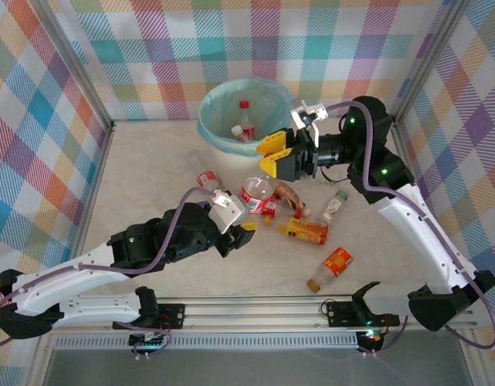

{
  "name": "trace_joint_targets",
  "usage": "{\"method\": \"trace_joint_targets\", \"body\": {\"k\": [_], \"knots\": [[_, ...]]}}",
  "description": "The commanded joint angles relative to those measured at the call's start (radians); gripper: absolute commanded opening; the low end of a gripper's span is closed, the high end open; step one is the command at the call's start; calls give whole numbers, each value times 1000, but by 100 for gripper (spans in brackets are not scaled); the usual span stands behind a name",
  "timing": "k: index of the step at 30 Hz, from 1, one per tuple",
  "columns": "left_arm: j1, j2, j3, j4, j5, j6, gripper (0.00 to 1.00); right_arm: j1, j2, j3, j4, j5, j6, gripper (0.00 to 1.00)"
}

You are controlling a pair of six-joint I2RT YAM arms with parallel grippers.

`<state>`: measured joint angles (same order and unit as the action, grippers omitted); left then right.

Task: Put the plastic bottles in the bin

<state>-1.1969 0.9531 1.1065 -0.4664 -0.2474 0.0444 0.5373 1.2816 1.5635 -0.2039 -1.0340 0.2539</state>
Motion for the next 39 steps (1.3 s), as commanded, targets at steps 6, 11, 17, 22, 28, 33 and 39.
{"method": "trace_joint_targets", "body": {"k": [6,11,17,22,28,33,39], "knots": [[10,12,112,14,2,-27,44,0,41,37,-32,-28,-16,39],[11,9,119,23,-6,-43,44,0,42,37,-35,-8,-21,42],[20,15,118,23,-8,-54,43,0,47,36,-8,-24,-17,61],[34,29,112,34,-24,-95,43,-1,49,19,-11,-35,-39,59],[58,56,104,54,24,-147,42,0,41,-13,29,-55,-41,73],[72,75,96,45,37,-156,42,0,26,-22,49,-62,-58,65],[74,91,93,32,80,-137,42,0,25,-3,11,42,-96,67]]}}
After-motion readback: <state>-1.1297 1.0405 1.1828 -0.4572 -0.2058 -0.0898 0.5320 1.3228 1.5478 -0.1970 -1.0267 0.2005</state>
